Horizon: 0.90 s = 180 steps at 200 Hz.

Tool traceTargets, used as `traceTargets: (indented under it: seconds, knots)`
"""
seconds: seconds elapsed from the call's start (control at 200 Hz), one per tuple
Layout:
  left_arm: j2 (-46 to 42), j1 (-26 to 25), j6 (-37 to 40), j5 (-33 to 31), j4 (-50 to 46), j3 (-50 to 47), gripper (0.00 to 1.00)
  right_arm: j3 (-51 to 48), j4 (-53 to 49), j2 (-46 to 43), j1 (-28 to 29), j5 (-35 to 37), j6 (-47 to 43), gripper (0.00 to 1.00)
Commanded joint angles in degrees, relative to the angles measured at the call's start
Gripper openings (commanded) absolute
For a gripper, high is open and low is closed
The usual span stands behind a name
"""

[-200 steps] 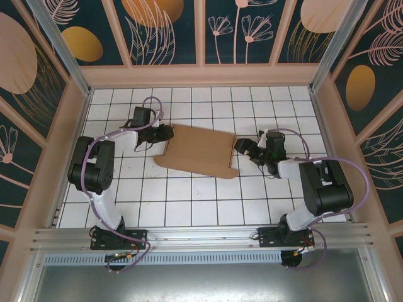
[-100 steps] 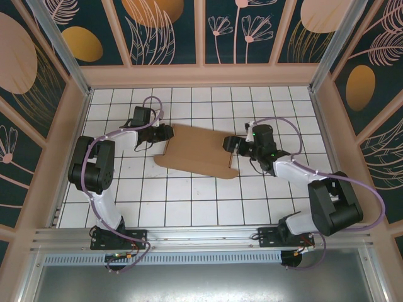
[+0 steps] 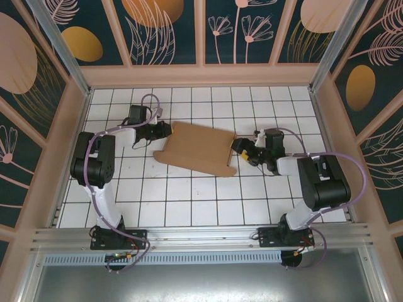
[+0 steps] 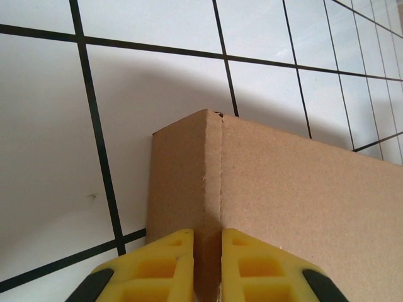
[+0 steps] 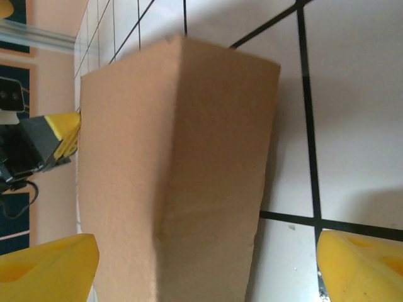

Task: Fold the paper box

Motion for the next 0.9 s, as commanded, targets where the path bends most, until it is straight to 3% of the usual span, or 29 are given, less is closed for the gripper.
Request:
traceTargets:
  seconds: [0.0, 0.19, 0.36, 0.465, 0.55, 0.716, 0.896]
  knots:
    - [4.9, 1.5, 1.6, -5.5, -8.0, -2.5, 0.12, 0.8, 4.9, 2.3, 0.2, -6.4, 2.2, 0.91]
    - [6.5, 1.5, 2.1, -5.0, -8.7, -2.2, 0.1, 0.7, 12.0, 6.0, 1.7, -11.2, 5.9, 0.94]
    - [7.4, 1.6, 2.8, -5.2, -9.2, -2.0, 0.07, 0.6, 30.4, 12.4, 3.7, -18.8, 17.1, 0.98]
    - [7.8, 1.6, 3.2, -5.7, -10.0, -1.9, 0.05, -0.2, 38.7, 14.5, 3.8, -19.7, 22.3, 0.99]
    - [7.2, 2.0, 2.9, -6.2, -10.1, -2.3, 0.04, -0.6, 29.7, 12.2, 2.1, -14.8, 17.3, 0.99]
    - [6.5, 4.2, 1.4, -4.4, -9.7, -2.8, 0.03, 4.7, -1.5, 6.1, 2.0, 0.3, -1.4, 0.99]
    - [6.5, 6.3, 0.5, -3.0, -8.8, -3.4, 0.02, 7.2, -6.2, 6.8, 2.0, 0.9, -3.3, 0.99]
